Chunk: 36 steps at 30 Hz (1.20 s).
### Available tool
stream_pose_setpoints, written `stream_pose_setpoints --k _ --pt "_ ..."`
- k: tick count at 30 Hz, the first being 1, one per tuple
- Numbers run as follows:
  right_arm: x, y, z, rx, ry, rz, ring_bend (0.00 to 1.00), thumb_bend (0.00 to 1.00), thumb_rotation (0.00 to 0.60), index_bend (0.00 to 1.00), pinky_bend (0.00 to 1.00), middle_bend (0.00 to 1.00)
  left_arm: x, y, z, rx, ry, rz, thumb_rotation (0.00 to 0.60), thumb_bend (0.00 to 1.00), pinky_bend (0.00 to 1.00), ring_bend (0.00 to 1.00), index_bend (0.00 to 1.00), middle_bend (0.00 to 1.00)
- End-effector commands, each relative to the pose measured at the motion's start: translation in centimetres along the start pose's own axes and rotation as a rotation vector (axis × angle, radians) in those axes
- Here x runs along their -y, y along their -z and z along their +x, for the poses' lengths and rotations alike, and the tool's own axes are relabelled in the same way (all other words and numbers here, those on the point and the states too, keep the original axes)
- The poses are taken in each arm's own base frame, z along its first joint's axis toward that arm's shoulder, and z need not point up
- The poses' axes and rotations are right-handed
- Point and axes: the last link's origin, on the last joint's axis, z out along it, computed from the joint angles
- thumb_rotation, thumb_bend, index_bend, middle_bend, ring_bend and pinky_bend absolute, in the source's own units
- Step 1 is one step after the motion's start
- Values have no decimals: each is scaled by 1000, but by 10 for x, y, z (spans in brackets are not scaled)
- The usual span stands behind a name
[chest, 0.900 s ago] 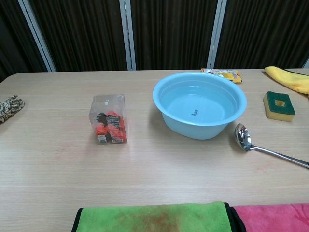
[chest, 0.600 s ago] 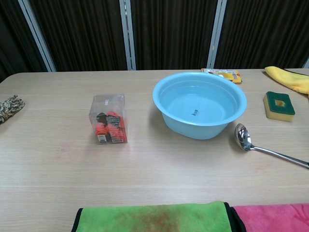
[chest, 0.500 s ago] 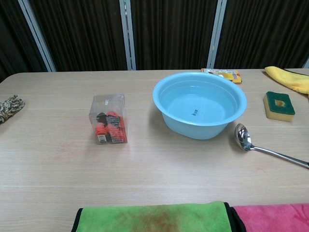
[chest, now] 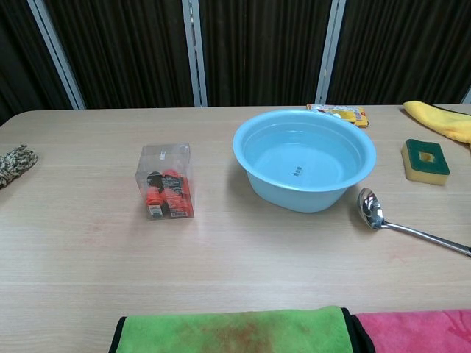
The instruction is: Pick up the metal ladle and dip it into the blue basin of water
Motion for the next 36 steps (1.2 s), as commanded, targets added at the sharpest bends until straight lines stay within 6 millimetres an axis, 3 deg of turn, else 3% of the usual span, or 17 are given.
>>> stream_pose_setpoints --k 1,5,18,36 --pt "5 -4 -5 1 -11 30 0 194 600 332 0 0 0 -1 0 1 7 0 600 239 0 0 0 0" --pt "14 -9 -15 4 -29 55 0 242 600 405 0 0 -1 -2 -2 9 14 -2 600 239 0 0 0 0" --pt "41 -45 -58 100 -96 42 0 243 600 395 0 0 4 -4 1 10 39 6 600 239 0 0 0 0" --pt "47 -77 -85 175 -111 27 0 243 600 368 0 0 9 -8 2 11 61 10 600 239 0 0 0 0"
